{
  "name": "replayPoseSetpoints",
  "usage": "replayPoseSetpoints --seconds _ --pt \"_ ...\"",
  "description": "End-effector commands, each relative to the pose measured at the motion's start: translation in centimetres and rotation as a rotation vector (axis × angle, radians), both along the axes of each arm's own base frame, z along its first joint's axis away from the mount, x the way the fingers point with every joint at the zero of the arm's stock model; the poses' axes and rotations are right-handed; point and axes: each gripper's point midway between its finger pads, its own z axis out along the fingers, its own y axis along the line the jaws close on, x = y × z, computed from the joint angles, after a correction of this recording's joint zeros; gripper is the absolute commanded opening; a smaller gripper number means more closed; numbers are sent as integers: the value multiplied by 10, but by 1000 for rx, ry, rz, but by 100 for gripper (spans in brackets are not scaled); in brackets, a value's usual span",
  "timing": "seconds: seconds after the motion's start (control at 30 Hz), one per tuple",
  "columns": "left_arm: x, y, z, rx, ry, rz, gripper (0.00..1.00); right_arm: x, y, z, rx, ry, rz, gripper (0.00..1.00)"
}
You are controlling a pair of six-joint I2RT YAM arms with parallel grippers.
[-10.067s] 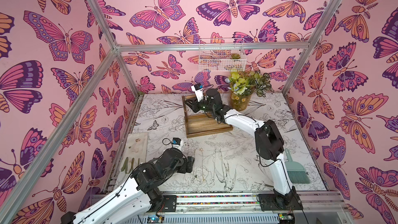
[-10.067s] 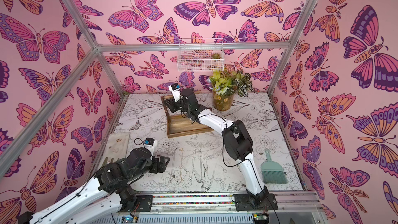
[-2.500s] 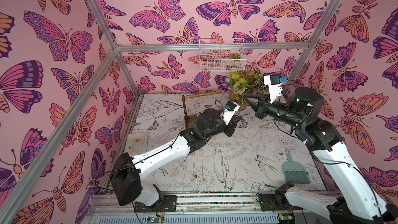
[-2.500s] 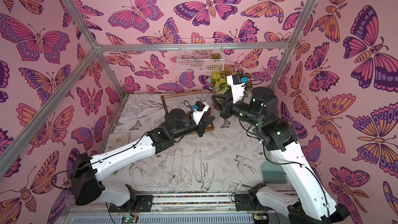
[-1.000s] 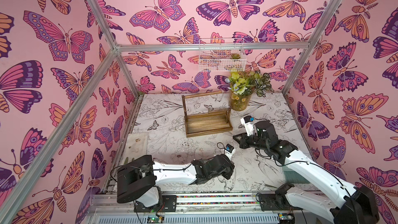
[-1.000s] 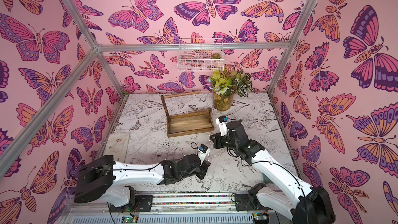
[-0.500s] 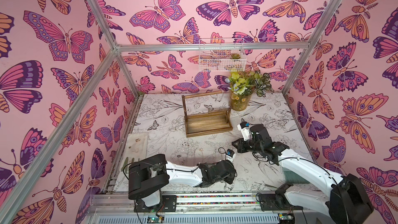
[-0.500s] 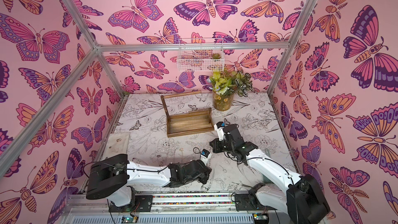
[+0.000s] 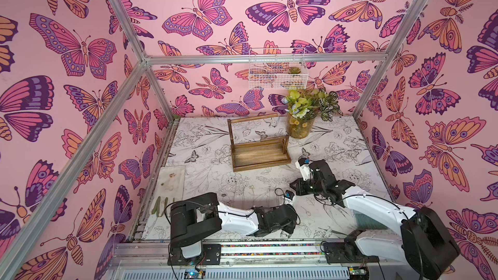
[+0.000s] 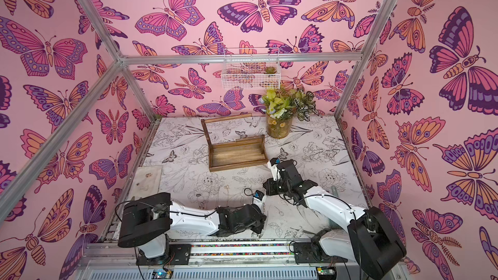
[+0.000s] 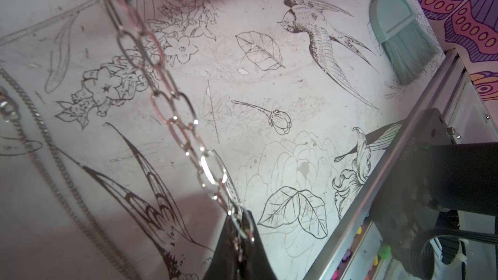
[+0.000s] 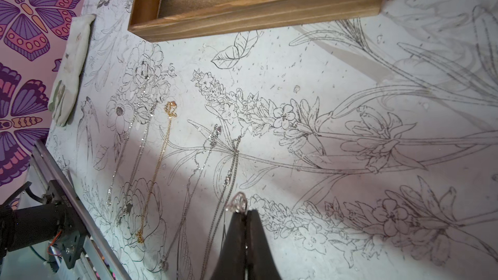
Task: Take the necklace off the jewelry display stand
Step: Place the necklace at the center of the board.
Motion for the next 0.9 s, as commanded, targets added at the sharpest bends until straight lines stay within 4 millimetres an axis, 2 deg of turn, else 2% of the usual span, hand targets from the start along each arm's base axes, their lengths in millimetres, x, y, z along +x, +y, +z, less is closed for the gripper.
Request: replayPoseSetpoints --seconds 0.0,0.33,0.5,0.77,0.87 --pt "-13 -8 -9 3 56 -25 0 7 0 -2 1 -20 -28 0" --pt "-20 -10 -20 19 94 -20 1 3 -5 -23 -29 19 -45 0" --pt "-23 -9 -23 31 108 -19 15 0 -7 -31 -41 38 -44 0" --pt "-26 -8 -27 48 119 -24 23 2 -7 -43 -66 59 -46 0" --pt "-27 -8 -25 52 116 -27 27 2 -7 -46 -77 71 -41 14"
